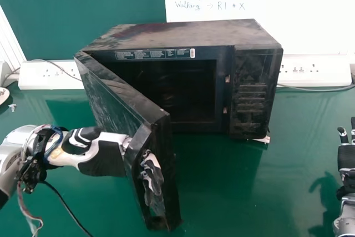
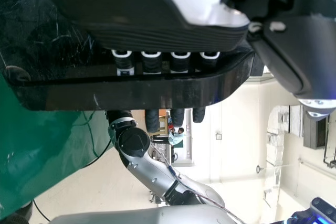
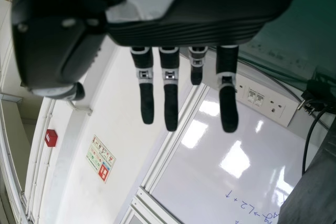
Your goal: Open the door of oven
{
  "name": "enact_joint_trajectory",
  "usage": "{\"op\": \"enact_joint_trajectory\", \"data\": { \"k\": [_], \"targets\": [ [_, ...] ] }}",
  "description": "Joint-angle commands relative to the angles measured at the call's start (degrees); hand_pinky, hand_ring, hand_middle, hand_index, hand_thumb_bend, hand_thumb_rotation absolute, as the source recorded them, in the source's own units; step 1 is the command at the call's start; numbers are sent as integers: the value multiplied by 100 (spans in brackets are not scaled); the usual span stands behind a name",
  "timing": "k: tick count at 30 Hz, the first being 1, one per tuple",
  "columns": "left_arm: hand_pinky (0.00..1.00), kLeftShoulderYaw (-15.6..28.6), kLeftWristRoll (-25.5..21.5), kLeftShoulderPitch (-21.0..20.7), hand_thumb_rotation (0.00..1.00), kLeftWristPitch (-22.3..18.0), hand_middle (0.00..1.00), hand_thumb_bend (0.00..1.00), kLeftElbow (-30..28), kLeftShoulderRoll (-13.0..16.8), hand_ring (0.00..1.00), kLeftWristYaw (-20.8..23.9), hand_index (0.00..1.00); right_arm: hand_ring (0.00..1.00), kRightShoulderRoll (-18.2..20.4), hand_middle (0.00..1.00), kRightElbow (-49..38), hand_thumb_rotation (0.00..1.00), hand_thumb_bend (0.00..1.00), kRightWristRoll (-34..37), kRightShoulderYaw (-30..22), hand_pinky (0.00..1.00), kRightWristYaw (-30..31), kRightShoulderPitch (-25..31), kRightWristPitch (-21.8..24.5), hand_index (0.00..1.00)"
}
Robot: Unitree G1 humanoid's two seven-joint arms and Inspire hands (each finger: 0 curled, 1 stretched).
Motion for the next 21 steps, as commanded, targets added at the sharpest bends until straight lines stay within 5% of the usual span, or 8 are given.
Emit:
{"op": "enact_joint_trajectory", "data": {
  "k": [1, 5, 9, 10, 12, 16, 19, 21],
  "targets": [
    [41, 1663, -1835, -434, 51, 271, 74, 70, -192, 436, 58, -80, 81, 67, -98, 77, 36, 91, 100, 11, 3, 55, 48, 75, 59, 81],
    [46, 2085, -1820, -88, 38, 404, 74, 56, -240, 427, 58, -80, 76, 68, -100, 78, 26, 91, 100, -14, 14, 57, -9, 64, 32, 81],
    [41, 2484, -1766, 389, 33, 877, 74, 69, -62, 667, 57, -80, 69, 66, -92, 76, -23, 91, 100, -3, 14, 56, -2, 80, 55, 81],
    [47, 2427, -1777, 579, 24, 1289, 77, 71, -14, 972, 64, -80, 69, 66, -80, 76, -54, 91, 100, -1, 16, 56, -14, 86, 57, 80],
    [81, 2622, -1690, 691, 29, 721, 93, 57, -58, 1016, 90, -80, 80, 66, -79, 76, -77, 91, 100, -1, 21, 56, -7, 99, 66, 80],
    [31, 3059, -1496, 635, 14, -15, 58, 66, 129, 768, 42, -80, 64, 68, -89, 77, -80, 91, 100, -22, 31, 56, -22, 109, 46, 80],
    [17, 3463, -1947, 1353, 2, 1526, 44, 53, -34, 921, 29, -80, 55, 68, -109, 77, -44, 92, 100, -31, 35, 57, 0, 110, 36, 81],
    [18, 4180, -1653, 1223, 2, -632, 45, 50, -283, -35, 32, -80, 53, 68, -107, 77, -57, 91, 100, -22, 31, 57, -2, 113, 49, 81]
  ]
}}
